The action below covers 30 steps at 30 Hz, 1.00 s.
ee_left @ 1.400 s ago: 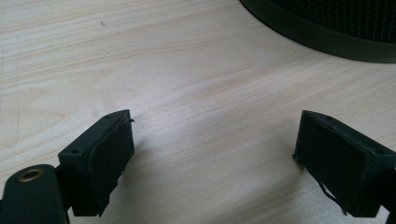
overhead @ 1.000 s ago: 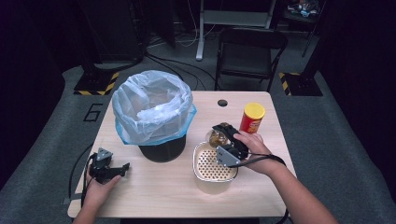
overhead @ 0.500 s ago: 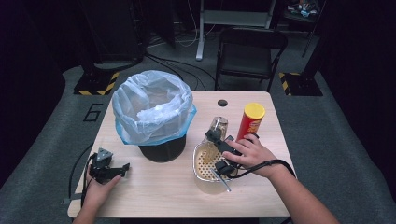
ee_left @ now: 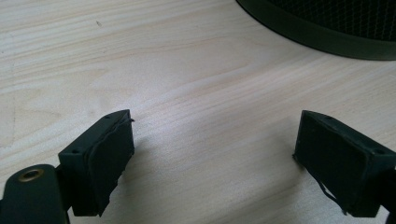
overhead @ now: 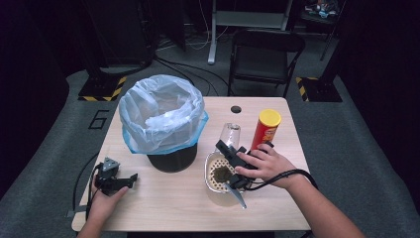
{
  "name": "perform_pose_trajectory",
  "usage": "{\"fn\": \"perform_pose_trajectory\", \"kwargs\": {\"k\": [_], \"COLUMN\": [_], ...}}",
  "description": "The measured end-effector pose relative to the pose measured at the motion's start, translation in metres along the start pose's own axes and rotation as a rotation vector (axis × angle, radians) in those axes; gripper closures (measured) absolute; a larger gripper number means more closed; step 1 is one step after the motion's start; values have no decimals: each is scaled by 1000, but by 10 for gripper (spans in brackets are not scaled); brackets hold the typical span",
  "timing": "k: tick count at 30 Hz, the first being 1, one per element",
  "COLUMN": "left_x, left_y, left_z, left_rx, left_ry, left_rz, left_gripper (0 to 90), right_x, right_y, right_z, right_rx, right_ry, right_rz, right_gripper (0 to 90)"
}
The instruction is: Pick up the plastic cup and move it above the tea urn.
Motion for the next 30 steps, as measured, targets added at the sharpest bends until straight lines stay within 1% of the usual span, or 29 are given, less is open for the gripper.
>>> {"fn": "perform_pose_trajectory", "kwargs": {"k": [2, 6, 7, 8, 9, 10, 11, 17, 30], "left_x": [0, 0, 0, 0, 0, 0, 0, 0, 0], "left_y": [0, 0, 0, 0, 0, 0, 0, 0, 0], "left_z": [0, 0, 0, 0, 0, 0, 0, 0, 0], "left_rx": [0, 0, 1, 0, 0, 0, 1, 1, 1], "left_ry": [0, 0, 0, 0, 0, 0, 0, 0, 0], "left_rz": [0, 0, 0, 0, 0, 0, 0, 0, 0], "left_gripper": [116, 116, 116, 116, 116, 116, 116, 116, 116], "right_x": [0, -1, 0, -1, -2, -1, -1, 0, 0], "right_y": [0, 0, 0, 0, 1, 2, 2, 3, 3], "right_z": [0, 2, 2, 3, 1, 3, 3, 4, 4], "right_rx": [-5, 4, 21, 9, 62, 49, 49, 65, 76], "right_ry": [0, 2, -5, 2, -7, -16, -16, -12, -9], "right_rz": [1, 5, 8, 10, -8, 0, 0, 11, 21], "right_gripper": [342, 341, 340, 340, 339, 339, 339, 337, 336]}}
Point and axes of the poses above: each handheld gripper's, and its own axes: x roughly forward along the jaws, y roughly out of its top, z roughly to its right, the point moved 6 cm from there along x, roughly forward along the jaws, and after that the axes turned 13 degrees about -x, right-handed, at the moved point
